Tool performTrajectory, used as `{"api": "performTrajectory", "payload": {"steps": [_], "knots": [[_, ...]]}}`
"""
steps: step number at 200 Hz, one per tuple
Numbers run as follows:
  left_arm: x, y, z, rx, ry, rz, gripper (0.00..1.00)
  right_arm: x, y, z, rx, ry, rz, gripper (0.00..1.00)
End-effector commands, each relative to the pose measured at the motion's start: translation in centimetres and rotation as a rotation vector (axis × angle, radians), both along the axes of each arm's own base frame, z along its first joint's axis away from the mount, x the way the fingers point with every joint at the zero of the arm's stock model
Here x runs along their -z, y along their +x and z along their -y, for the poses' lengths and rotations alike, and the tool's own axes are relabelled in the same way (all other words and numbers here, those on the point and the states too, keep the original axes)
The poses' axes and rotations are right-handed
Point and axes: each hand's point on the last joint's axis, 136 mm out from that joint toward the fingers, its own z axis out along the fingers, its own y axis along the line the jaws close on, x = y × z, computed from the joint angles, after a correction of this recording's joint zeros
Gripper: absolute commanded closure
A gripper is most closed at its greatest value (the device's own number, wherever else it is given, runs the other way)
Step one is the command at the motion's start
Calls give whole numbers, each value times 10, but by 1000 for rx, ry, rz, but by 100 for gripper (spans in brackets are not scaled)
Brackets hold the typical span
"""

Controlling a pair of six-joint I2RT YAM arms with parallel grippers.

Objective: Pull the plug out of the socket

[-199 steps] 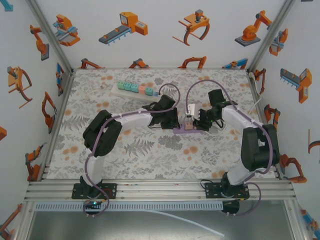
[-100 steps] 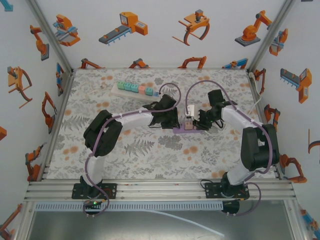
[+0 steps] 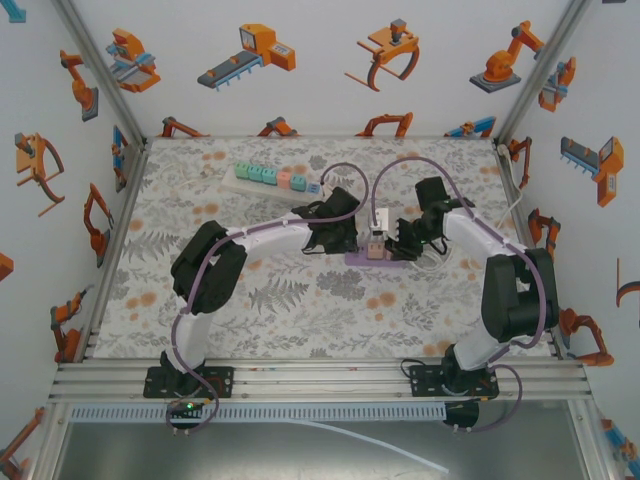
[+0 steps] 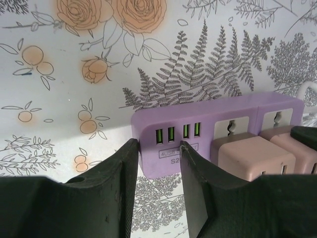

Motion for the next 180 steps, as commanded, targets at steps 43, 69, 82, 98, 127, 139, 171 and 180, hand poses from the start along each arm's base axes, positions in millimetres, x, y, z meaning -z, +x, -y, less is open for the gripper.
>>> {"api": "performTrajectory", "payload": {"steps": [43,69,82,98,127,139,171,180], "knots": [[92,-21,-60,-25,356,-90,62,-50,11,-17,-44,165,85,100],[93,-21,-65,-11,425,-73,62,-46,13,-17,-43,164,74,100],[93,-21,-64,-2,429,-73,62,-38,12,-16,-40,147,58,100],[93,-22,-59,29,413,-76,61,-22,13,-12,-32,97,57,100],[98,-31,-36,148,364,-108,57,-1,8,-12,-56,14,55,100],[106,-37,-29,184,339,-142,57,-11,9,-19,-44,69,54,100],[134,-56,-25,236,312,-237,57,-27,15,-29,-15,162,89,100],[143,-60,-31,230,337,-260,59,-31,16,-30,-6,189,88,100]]}}
